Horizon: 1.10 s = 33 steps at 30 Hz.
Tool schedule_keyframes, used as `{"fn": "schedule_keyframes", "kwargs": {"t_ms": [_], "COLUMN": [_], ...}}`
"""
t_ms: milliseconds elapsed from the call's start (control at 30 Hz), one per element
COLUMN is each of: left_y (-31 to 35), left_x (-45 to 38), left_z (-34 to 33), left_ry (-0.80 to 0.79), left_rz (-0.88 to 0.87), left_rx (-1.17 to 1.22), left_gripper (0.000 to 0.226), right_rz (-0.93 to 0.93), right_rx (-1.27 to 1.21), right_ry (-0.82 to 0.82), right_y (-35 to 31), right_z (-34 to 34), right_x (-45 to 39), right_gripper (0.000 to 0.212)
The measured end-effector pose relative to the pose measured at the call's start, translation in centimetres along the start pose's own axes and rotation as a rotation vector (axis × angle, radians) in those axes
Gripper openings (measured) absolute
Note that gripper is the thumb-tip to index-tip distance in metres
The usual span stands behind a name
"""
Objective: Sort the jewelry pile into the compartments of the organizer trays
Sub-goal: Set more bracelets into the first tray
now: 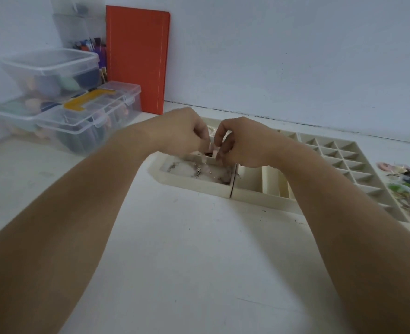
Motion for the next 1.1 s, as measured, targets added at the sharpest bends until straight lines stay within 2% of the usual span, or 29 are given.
{"fn": "schedule_keyframes", "kwargs": {"t_ms": [100, 233, 367, 467, 633, 800, 900, 1100], "left_y": [0.3, 0.8, 1.4, 1.7, 1.5, 0.8, 0.8, 0.1], "left_x": [0.2, 0.6, 0.8, 1.0, 1.0, 0.9, 1.1, 1.2], "left_z": [1.6, 1.8, 2.6, 2.9, 1.8, -1.1, -2.0, -2.6], "left_ry": [0.084, 0.08, 0.157, 0.182, 0.108, -0.107, -0.181, -0.242], "left_rz": [-0.004, -0.009, -0.023, -0.03, 0.023, 0.148, 0.181, 0.224], "left_rx": [0.053, 0.093, 0.132, 0.149, 0.184, 0.179, 0.091, -0.082], "left_gripper": [0.018, 0.018, 0.017, 0.017, 0.019, 0.011, 0.005, 0.02], "right_rz": [-0.016, -0.023, -0.017, 0.024, 0.007, -0.034, -0.029, -0.002], "right_rx": [-0.042, -0.169, -0.29, -0.311, -0.275, -0.109, 0.038, 0.141], "right_ry": [-0.016, -0.021, 0.014, 0.048, 0.077, 0.045, 0.026, -0.029], "right_y": [0.3, 0.3, 0.2, -0.2, 0.2, 0.8, 0.7, 0.3], "right_z": [0.1, 0.1, 0.6, 1.2, 1.9, 1.1, 0.4, -0.4], "right_x": [0.1, 0.0, 0.2, 0.3, 0.5, 0.0, -0.2, 0.2], "right_gripper": [0.021, 0.014, 0.031, 0.019, 0.012, 0.015, 0.016, 0.013]}}
Point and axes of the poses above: each hand's wrist, its own x-axis away from the middle knuckle, its own z-axis out of the back of the hand, y = z × x, the point moved 7 cm from there along -x, towards the middle knuckle, and after that the axes turned 9 degrees about -x, right-handed, at the moved point
